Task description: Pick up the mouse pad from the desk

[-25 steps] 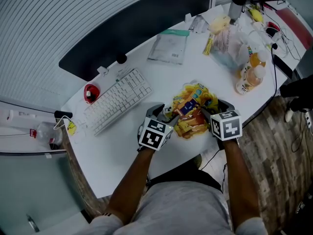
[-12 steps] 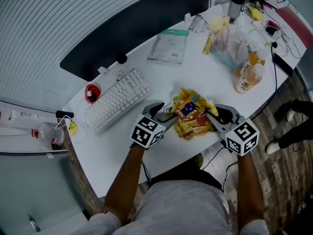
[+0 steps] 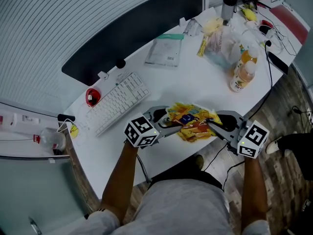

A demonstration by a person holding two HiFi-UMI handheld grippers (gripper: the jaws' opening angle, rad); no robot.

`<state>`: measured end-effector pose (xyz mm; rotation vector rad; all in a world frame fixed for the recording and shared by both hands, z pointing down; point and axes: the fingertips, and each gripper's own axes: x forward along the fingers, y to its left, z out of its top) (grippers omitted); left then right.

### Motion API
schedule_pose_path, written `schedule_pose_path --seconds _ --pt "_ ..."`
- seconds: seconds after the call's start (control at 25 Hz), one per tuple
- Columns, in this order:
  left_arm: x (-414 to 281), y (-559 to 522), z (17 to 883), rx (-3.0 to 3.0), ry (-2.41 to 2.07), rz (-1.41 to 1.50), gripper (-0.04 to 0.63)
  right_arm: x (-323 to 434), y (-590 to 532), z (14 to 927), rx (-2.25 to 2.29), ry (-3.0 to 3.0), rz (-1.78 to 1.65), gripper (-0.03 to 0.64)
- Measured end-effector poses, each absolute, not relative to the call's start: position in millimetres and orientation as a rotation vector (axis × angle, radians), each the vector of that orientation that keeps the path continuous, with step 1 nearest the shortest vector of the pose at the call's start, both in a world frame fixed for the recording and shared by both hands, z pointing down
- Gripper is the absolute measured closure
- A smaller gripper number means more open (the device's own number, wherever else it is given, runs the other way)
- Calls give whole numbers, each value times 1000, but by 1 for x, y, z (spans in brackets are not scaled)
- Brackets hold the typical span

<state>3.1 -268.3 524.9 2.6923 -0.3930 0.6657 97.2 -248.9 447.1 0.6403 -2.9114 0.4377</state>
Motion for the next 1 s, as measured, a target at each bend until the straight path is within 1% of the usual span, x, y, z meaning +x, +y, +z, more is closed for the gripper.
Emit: schedule_pose_path --seconds 0.08,0.12,0.16,0.24,0.32,0.44,0.52,0.68,0.8,0.88,1.0 --pt "10 -262 520 2709 -359 664 270 101 -246 438 649 -2924 412 523" --pt "12 -260 517 2719 -357 665 289 103 -246 434 662 -2930 398 522" --pt "13 -260 513 2730 -367 663 332 105 -246 429 679 -2934 382 522" --pt "15 -259 504 2751 -403 640 472 112 -246 420 724 -2939 344 522" --pt "18 -256 493 2774 -423 608 539 117 -246 411 772 -2941 297 522" --pt "24 -249 476 2816 -428 591 570 125 -247 399 855 -2932 216 522" --pt "24 -244 464 2845 -425 576 572 130 -250 390 916 -2924 166 515" --pt "20 -237 440 2898 -418 565 572 135 -255 371 1021 -2885 52 455" --pt "16 -233 427 2922 -409 558 573 140 -260 359 1111 -2853 -17 390" --pt "14 -230 421 2937 -409 548 574 144 -262 351 1164 -2842 -45 370" --pt "12 -226 414 2955 -415 530 574 152 -261 344 1243 -2847 -52 362"
